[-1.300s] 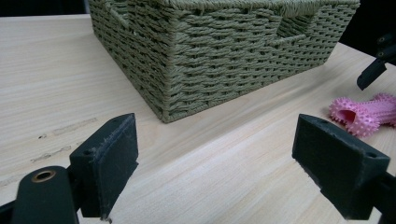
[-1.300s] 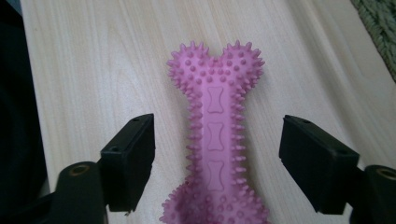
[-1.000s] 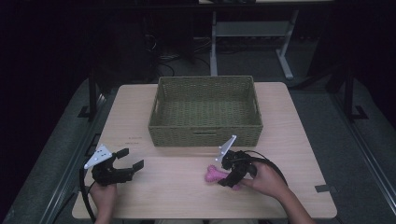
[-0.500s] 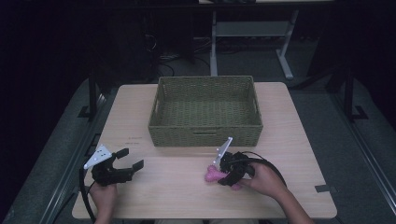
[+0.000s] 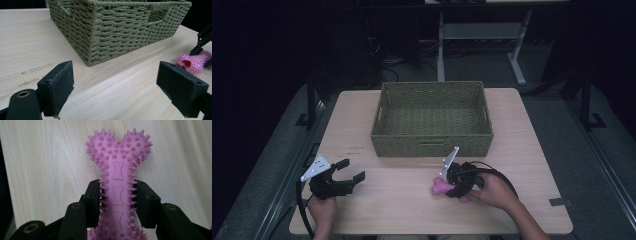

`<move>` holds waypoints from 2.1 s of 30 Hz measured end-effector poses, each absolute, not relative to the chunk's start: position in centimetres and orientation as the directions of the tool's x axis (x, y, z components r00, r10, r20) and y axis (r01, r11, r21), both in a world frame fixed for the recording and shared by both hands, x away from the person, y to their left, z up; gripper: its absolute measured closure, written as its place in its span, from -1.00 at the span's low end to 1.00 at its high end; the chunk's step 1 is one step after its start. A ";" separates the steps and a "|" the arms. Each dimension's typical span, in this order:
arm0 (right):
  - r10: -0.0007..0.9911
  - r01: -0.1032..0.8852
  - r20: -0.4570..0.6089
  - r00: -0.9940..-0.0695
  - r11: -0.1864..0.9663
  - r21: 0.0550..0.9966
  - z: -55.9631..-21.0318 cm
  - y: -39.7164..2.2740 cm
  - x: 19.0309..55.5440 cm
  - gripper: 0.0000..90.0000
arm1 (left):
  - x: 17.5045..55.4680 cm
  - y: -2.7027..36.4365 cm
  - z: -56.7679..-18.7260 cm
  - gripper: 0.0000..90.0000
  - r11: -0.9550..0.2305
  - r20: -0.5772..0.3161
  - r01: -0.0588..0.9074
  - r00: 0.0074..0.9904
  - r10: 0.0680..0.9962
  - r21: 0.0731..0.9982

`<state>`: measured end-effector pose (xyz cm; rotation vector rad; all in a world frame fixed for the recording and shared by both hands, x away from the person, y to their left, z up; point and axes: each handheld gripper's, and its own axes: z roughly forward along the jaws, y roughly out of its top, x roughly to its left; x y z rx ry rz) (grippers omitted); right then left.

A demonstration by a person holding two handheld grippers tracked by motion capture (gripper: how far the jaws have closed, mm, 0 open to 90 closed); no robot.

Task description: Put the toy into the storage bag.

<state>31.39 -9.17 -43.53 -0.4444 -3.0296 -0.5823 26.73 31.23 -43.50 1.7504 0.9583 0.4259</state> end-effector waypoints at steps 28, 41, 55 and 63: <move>0.192 0.232 0.134 -0.972 0.875 0.425 -38.8 -8.9 34.6 0.28 | 26.7 31.2 -43.5 -0.69 -0.129 -0.159 0.398 0.613 0.774 0.908; 0.178 0.215 0.125 -0.976 0.875 0.433 -36.8 -8.2 36.2 0.28 | 26.7 31.2 -43.5 -0.69 -0.132 -0.158 0.397 0.616 0.772 0.908; 0.166 0.199 0.111 -0.980 0.871 0.449 -34.5 -7.9 37.8 0.28 | 26.7 31.2 -43.5 -0.69 -0.133 -0.157 0.397 0.617 0.771 0.908; 0.168 0.205 0.121 -0.978 0.871 0.445 -33.7 -7.6 38.7 0.28 | 26.7 31.2 -43.4 -0.69 -0.134 -0.156 0.397 0.617 0.771 0.908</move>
